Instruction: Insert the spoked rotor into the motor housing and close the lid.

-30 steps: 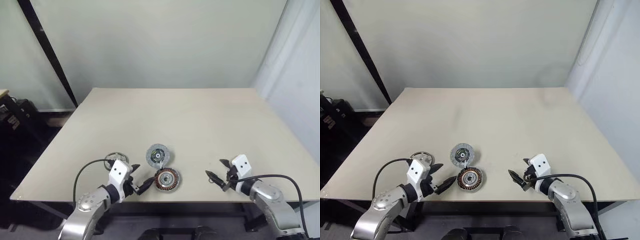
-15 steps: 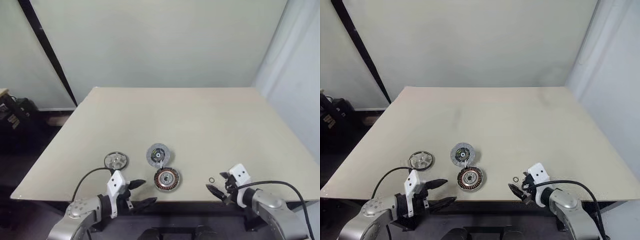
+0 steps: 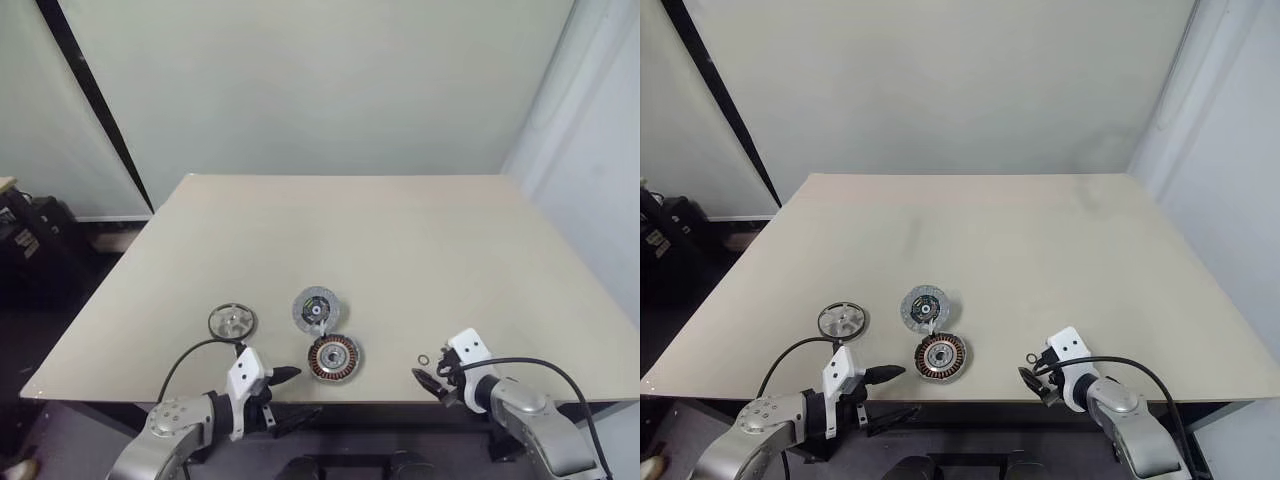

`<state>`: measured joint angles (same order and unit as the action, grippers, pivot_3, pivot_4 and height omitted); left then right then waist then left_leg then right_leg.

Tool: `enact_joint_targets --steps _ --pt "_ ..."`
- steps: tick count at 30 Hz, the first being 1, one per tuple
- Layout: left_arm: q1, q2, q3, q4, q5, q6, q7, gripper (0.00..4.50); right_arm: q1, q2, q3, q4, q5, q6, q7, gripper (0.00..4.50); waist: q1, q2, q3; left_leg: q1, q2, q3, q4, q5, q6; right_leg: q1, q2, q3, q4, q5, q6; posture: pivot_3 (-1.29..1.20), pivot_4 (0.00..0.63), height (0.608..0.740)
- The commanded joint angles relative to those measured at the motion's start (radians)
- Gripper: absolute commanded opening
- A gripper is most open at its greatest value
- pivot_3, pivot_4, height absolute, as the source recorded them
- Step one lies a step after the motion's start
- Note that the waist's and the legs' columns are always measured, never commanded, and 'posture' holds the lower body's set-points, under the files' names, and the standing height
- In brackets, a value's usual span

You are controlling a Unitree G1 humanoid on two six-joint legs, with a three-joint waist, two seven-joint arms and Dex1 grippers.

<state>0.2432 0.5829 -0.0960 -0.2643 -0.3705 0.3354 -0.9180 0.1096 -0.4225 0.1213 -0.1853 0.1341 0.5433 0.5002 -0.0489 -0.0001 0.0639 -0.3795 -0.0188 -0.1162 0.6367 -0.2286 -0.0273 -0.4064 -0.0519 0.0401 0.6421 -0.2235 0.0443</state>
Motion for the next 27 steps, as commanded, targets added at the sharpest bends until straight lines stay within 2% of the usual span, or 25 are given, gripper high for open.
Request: enact_joint_targets --steps 1,7,8,11,19,27 --pt "-0.014 0.000 0.009 -0.006 -0.001 -0.025 -0.004 4.47 -0.026 0.006 -0.007 0.005 -0.010 -0.015 -0.013 4.50 0.000 0.000 0.000 0.000 0.000 0.000 0.000 0.000 0.001 0.000 0.000 0.000 0.000 0.000 0.000 0.00 0.000 0.740" --pt "-0.018 -0.001 0.010 -0.006 0.002 -0.033 0.002 4.47 -0.037 0.025 0.001 0.034 -0.018 -0.020 -0.022 4.50 0.000 0.000 0.000 0.000 0.000 0.000 0.000 0.001 0.002 0.000 0.000 0.000 0.000 0.000 0.000 0.00 0.000 0.740" --pt "-0.019 -0.001 0.011 -0.006 0.002 -0.033 0.003 4.49 -0.037 0.026 0.002 0.038 -0.020 -0.018 -0.025 4.33 0.000 0.000 0.000 0.000 0.000 0.000 0.000 0.001 0.002 0.000 0.000 0.000 0.000 0.000 0.000 0.00 0.000 0.740" --pt "-0.020 -0.001 0.013 -0.006 0.002 -0.035 0.005 4.50 -0.037 0.030 0.003 0.042 -0.021 -0.017 -0.027 3.56 0.000 0.000 0.000 0.000 0.000 0.000 0.000 0.001 0.002 0.001 0.000 0.000 0.000 0.000 0.000 0.00 0.000 0.740" --pt "-0.022 0.000 0.018 -0.001 0.006 -0.045 0.009 4.50 -0.042 0.038 0.002 0.048 -0.022 -0.023 -0.036 0.79 0.000 0.000 0.000 0.001 0.000 0.000 0.000 0.000 0.000 0.001 0.000 0.000 0.000 0.000 0.000 0.00 0.000 0.740" --pt "-0.027 -0.011 0.043 0.033 -0.002 -0.075 0.027 4.50 -0.094 0.063 0.012 0.011 -0.018 -0.040 -0.039 0.79 0.000 0.000 0.000 0.001 0.001 0.001 0.001 0.001 0.002 0.001 0.000 0.000 0.001 0.000 0.000 0.00 0.000 0.740"
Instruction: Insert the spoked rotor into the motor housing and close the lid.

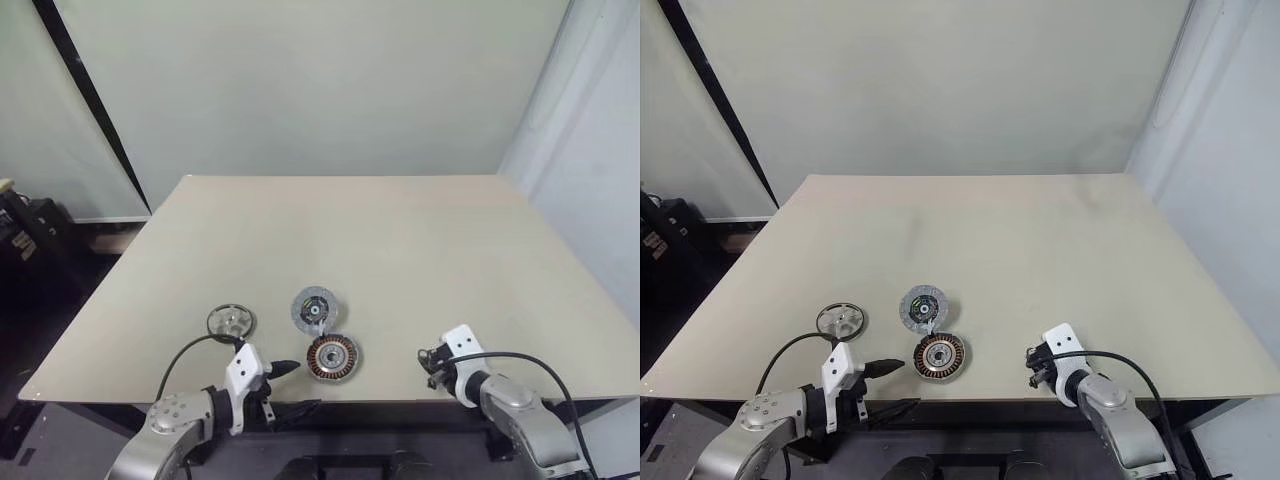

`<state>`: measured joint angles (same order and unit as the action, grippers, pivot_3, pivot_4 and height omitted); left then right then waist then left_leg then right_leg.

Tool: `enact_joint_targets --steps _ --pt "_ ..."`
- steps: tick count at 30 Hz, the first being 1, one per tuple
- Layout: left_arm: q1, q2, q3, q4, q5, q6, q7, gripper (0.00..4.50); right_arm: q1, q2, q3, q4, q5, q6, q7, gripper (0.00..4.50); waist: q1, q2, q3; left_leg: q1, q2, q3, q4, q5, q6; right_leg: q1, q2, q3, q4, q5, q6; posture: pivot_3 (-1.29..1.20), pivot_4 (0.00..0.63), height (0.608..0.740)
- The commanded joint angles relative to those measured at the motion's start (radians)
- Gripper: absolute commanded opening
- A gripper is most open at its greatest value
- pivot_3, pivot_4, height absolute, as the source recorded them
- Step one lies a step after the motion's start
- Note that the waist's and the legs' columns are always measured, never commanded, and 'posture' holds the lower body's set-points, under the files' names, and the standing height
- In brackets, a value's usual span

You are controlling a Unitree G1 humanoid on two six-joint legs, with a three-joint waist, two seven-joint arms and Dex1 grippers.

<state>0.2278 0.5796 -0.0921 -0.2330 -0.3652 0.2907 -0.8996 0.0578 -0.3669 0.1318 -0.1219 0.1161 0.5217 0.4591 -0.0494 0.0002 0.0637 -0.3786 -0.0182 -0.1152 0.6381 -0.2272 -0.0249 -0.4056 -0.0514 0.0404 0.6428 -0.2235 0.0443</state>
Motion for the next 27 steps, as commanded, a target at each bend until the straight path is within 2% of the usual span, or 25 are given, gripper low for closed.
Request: enact_joint_targets --steps 1,8,16,27 --pt "-0.013 -0.009 0.047 0.007 -0.011 -0.033 0.013 4.50 -0.053 0.007 0.012 -0.061 -0.001 -0.015 0.008 0.79 0.000 0.000 0.000 0.000 0.000 0.000 0.000 0.000 0.000 0.000 0.000 0.000 0.000 0.000 0.000 0.00 0.000 0.740" --pt "-0.022 -0.008 0.088 0.057 -0.002 -0.076 0.024 4.50 -0.141 0.021 0.126 -0.094 -0.003 0.025 0.061 0.79 0.000 0.000 0.000 0.000 0.000 -0.001 -0.001 0.000 0.000 0.000 0.001 0.000 0.001 0.000 0.000 0.00 0.000 0.740" --pt "-0.022 -0.002 0.090 0.076 0.003 -0.094 0.015 4.50 -0.278 0.114 0.270 -0.014 -0.020 0.074 0.089 0.79 0.000 0.000 0.000 0.001 0.000 -0.001 0.000 0.000 0.001 0.000 0.001 0.000 0.002 0.000 0.000 0.00 0.000 0.740" --pt "-0.011 -0.008 0.082 0.062 0.012 -0.102 0.017 4.50 -0.307 0.167 0.324 0.045 -0.044 0.085 0.088 0.79 0.000 -0.001 -0.001 0.001 -0.001 -0.002 -0.001 0.000 0.001 0.000 0.001 0.000 0.004 0.000 0.000 0.00 0.000 0.740"
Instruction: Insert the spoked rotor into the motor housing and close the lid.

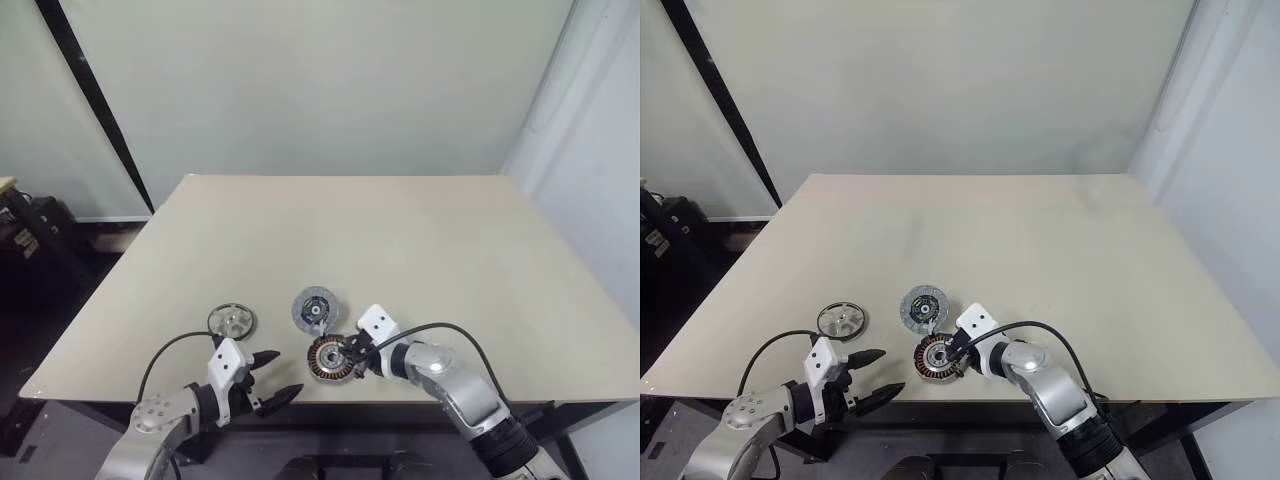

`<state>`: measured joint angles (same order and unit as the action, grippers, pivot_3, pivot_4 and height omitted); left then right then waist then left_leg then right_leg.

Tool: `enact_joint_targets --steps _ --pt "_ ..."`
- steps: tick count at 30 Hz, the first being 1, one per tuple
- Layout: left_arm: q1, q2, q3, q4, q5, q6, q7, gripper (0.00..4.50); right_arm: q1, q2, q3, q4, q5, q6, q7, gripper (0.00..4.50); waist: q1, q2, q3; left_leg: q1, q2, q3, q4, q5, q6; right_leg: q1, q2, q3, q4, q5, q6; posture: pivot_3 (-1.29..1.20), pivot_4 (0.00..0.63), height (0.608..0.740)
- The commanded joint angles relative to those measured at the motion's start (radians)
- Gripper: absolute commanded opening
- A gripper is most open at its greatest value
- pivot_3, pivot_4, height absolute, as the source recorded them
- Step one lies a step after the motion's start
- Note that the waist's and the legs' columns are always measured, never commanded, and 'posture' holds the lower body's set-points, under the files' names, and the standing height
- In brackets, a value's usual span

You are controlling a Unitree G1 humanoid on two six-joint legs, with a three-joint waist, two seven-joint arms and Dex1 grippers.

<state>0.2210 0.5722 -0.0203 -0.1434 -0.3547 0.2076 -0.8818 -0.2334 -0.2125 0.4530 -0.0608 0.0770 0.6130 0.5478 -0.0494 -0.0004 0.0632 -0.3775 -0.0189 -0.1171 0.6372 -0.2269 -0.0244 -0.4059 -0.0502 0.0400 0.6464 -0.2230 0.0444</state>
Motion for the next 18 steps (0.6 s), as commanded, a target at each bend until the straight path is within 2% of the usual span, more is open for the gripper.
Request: enact_joint_targets --steps 1,18 --pt "-0.004 -0.001 0.010 -0.029 0.002 -0.019 0.000 4.50 -0.013 0.017 0.005 -0.016 -0.006 -0.004 -0.002 0.79 0.000 0.000 0.000 0.000 0.000 0.000 0.000 0.000 0.000 0.000 0.000 0.000 0.000 0.000 0.000 0.00 0.000 0.740" --pt "-0.020 -0.009 -0.004 -0.017 0.015 -0.024 -0.004 4.50 -0.004 0.039 0.032 -0.017 -0.010 0.010 -0.006 0.79 0.000 0.000 0.000 0.000 0.000 0.000 0.001 0.000 0.000 0.000 0.000 0.000 0.000 0.000 0.000 0.00 0.000 0.740"
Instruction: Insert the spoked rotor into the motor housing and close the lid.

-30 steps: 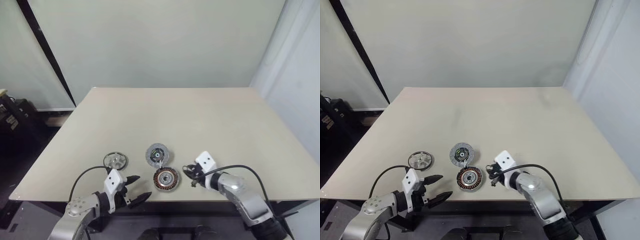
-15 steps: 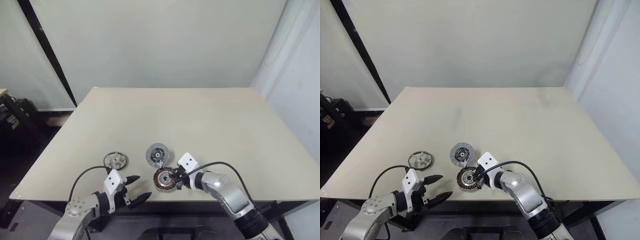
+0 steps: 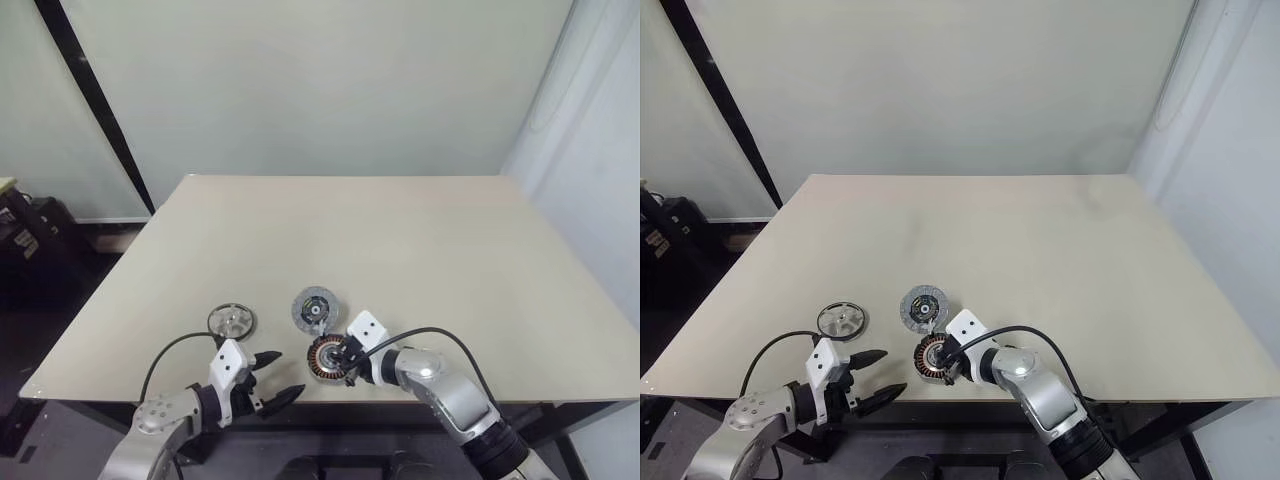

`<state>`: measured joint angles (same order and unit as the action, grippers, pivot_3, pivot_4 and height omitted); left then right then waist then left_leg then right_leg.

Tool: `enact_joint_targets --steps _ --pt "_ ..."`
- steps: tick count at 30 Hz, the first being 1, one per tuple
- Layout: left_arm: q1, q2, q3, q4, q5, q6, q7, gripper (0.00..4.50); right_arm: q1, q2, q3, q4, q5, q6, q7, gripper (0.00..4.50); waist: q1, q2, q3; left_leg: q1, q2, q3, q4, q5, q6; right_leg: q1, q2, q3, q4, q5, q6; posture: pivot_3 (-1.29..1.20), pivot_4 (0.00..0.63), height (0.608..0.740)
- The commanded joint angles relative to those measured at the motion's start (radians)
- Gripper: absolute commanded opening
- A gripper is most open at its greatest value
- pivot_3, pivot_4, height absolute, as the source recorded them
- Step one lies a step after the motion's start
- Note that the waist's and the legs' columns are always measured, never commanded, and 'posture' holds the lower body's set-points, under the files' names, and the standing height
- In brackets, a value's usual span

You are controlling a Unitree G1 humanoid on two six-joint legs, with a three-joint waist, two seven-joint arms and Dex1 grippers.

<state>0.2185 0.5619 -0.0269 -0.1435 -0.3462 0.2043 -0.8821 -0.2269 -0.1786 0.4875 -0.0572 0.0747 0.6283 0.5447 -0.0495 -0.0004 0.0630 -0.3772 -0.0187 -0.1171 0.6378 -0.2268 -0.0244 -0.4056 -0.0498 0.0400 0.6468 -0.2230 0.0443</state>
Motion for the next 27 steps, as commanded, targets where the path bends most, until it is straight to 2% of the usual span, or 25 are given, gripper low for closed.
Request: enact_joint_targets --steps 1,27 --pt "-0.018 0.001 0.002 -0.018 0.007 -0.021 -0.004 4.50 -0.011 0.005 -0.001 -0.019 -0.008 -0.006 -0.003 0.79 0.000 0.000 0.000 0.000 0.000 0.000 0.000 0.000 0.000 0.000 0.000 0.000 0.000 0.000 0.000 0.00 0.000 0.740" --pt "-0.019 -0.004 0.003 -0.015 0.020 -0.024 -0.009 4.50 0.002 0.016 0.008 0.028 -0.038 -0.035 -0.005 0.79 0.000 0.000 0.000 0.001 0.000 0.000 0.000 0.000 0.000 0.000 0.000 0.000 0.000 0.000 0.000 0.00 0.000 0.740"
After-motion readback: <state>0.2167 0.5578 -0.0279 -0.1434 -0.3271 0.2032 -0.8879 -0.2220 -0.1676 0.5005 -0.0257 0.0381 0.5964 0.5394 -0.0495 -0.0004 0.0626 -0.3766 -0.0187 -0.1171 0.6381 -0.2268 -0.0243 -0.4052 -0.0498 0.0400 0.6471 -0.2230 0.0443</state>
